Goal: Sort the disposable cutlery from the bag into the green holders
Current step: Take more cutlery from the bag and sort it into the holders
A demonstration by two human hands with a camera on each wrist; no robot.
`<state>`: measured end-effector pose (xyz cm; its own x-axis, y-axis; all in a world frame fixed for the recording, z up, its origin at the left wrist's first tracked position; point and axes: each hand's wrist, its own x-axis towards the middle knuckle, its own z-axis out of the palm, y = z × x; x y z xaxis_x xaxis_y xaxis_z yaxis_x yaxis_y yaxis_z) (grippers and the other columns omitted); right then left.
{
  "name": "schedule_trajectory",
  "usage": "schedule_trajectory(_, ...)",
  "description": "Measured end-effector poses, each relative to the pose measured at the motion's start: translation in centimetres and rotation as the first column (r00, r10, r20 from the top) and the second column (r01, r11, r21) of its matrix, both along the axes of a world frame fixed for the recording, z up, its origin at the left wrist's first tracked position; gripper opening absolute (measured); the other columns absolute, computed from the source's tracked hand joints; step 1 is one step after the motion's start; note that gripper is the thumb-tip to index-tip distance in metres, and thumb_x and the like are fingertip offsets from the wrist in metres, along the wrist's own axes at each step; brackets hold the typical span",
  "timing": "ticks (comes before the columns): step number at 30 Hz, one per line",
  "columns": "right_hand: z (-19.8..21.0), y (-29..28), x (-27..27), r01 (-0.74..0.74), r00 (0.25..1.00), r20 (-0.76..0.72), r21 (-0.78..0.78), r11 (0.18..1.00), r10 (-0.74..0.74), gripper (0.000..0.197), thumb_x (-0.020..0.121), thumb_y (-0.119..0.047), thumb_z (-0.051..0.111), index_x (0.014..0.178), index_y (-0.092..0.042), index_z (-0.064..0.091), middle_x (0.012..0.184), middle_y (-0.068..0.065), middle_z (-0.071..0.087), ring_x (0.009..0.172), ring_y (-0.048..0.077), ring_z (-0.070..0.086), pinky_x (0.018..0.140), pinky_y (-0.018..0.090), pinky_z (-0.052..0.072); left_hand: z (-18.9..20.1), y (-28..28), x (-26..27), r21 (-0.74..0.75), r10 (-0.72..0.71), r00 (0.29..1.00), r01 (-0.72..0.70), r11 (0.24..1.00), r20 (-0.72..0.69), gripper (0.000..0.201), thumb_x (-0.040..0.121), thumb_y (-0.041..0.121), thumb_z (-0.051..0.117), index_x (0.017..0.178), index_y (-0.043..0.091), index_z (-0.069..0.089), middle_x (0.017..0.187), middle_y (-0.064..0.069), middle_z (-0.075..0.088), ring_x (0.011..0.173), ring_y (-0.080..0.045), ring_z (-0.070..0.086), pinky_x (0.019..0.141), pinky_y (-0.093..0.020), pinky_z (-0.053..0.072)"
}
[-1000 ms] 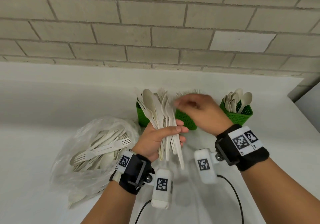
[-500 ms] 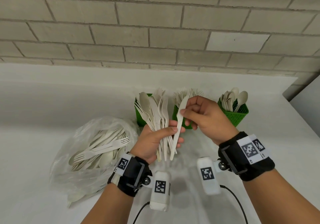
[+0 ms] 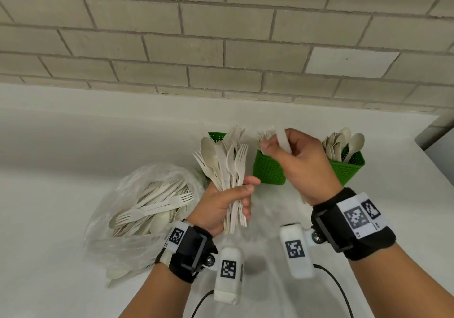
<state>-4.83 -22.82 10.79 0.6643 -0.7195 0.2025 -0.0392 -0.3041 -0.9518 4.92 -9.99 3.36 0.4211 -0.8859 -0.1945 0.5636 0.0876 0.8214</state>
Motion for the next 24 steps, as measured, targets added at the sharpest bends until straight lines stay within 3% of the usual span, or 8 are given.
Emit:
schedule_trajectory(2, 0.3, 0.8, 0.0, -0.072, 0.997, -0.009, -0.057, 0.996, 0.072, 0.013, 0.083, -0.022, 0.075, 0.078, -0.012, 0.067, 0.079, 0.013, 0.067, 0.077, 0.029, 0.063, 0.075, 0.038, 0.051, -0.2, -0.1, 0.0, 0.002, 0.027, 0.997, -0.028, 1.000, 0.069, 0.014, 0.075, 0.007, 0.068, 0.088, 0.006, 0.069, 0.050, -0.005, 0.045, 0.040, -0.015, 0.044, 0.045, -0.025, 0.043)
schedule_trajectory(7, 0.8, 1.7, 0.0, -0.149, 0.989, -0.054, -0.203, 0.968, 0.141, 0.018, 0.075, -0.029, 0.082, 0.087, -0.021, 0.072, 0.065, -0.014, 0.055, 0.060, 0.005, 0.051, 0.062, 0.020, 0.043, -0.6, -0.3, 0.1, 0.008, 0.100, 0.944, -0.108, 0.994, 0.315, 0.021, 0.073, 0.007, 0.071, 0.076, 0.027, 0.072, 0.075, -0.022, 0.051, 0.044, -0.021, 0.042, 0.047, -0.029, 0.042)
schedule_trajectory(10, 0.7, 1.8, 0.4, -0.207, 0.975, -0.152, -0.358, 0.911, 0.162, 0.015, 0.075, -0.025, 0.082, 0.086, -0.017, 0.075, 0.077, -0.004, 0.061, 0.070, 0.009, 0.059, 0.067, 0.023, 0.046, -0.6, -0.4, -0.1, 0.003, 0.087, 0.920, -0.096, 0.995, 0.381, 0.022, 0.073, 0.008, 0.072, 0.076, 0.030, 0.071, 0.069, -0.027, 0.050, 0.045, -0.023, 0.043, 0.049, -0.031, 0.042)
schedule_trajectory(12, 0.8, 1.5, 0.4, -0.223, 0.972, -0.150, -0.335, 0.916, 0.182, 0.011, 0.077, -0.023, 0.080, 0.083, -0.015, 0.075, 0.079, 0.000, 0.063, 0.073, 0.011, 0.061, 0.069, 0.026, 0.048, -0.6, -0.4, -0.1, 0.013, 0.086, 0.918, -0.099, 0.995, 0.387, 0.020, 0.072, 0.009, 0.074, 0.076, 0.029, 0.071, 0.077, -0.028, 0.057, 0.045, -0.023, 0.044, 0.049, -0.030, 0.043)
schedule_trajectory(15, 0.7, 0.9, 0.3, -0.115, 0.992, 0.022, -0.243, 0.963, 0.124, 0.004, 0.081, -0.019, 0.077, 0.082, -0.019, 0.074, 0.081, 0.004, 0.067, 0.077, 0.016, 0.064, 0.072, 0.032, 0.052, -0.8, -0.2, 0.0, 0.022, 0.080, 0.927, -0.095, 0.995, 0.367, 0.017, 0.071, 0.011, 0.075, 0.073, 0.028, 0.072, 0.080, -0.010, 0.064, 0.045, -0.018, 0.045, 0.046, -0.028, 0.043)
schedule_trajectory(18, 0.3, 0.5, 0.5, -0.013, 0.989, 0.142, -0.178, 0.984, 0.039, 0.007, 0.083, -0.020, 0.075, 0.082, -0.025, 0.071, 0.086, 0.005, 0.070, 0.082, 0.016, 0.066, 0.079, 0.037, 0.054, -1.0, -0.2, -0.1, 0.013, 0.097, 0.927, -0.109, 0.994, 0.362, 0.013, 0.073, 0.015, 0.075, 0.069, 0.027, 0.071, 0.074, -0.016, 0.056, 0.046, -0.017, 0.043, 0.045, -0.026, 0.043)
schedule_trajectory(21, 0.1, 0.3, 0.7, -0.070, 0.992, 0.094, -0.137, 0.988, 0.083, 0.002, 0.087, -0.018, 0.070, 0.087, -0.020, 0.071, 0.075, -0.006, 0.068, 0.068, 0.012, 0.062, 0.070, 0.032, 0.052, -1.2, -0.1, -0.2, -0.001, 0.096, 0.918, -0.104, 0.995, 0.385, 0.011, 0.075, 0.024, 0.077, 0.069, 0.027, 0.068, 0.071, -0.018, 0.050, 0.048, -0.019, 0.044, 0.048, -0.027, 0.044)
schedule_trajectory(24, 0.3, -0.1, 0.4, -0.190, 0.981, 0.000, -0.136, 0.972, 0.192, 0.009, 0.093, -0.012, 0.062, 0.094, -0.014, 0.071, 0.070, -0.007, 0.068, 0.066, 0.010, 0.064, 0.072, 0.029, 0.053, -1.2, 0.2, -0.2, -0.048, 0.069, 0.926, -0.055, 0.997, 0.370, 0.016, 0.073, 0.038, 0.078, 0.075, 0.024, 0.070, 0.067, -0.015, 0.055, 0.053, -0.021, 0.052, 0.055, -0.031, 0.047)
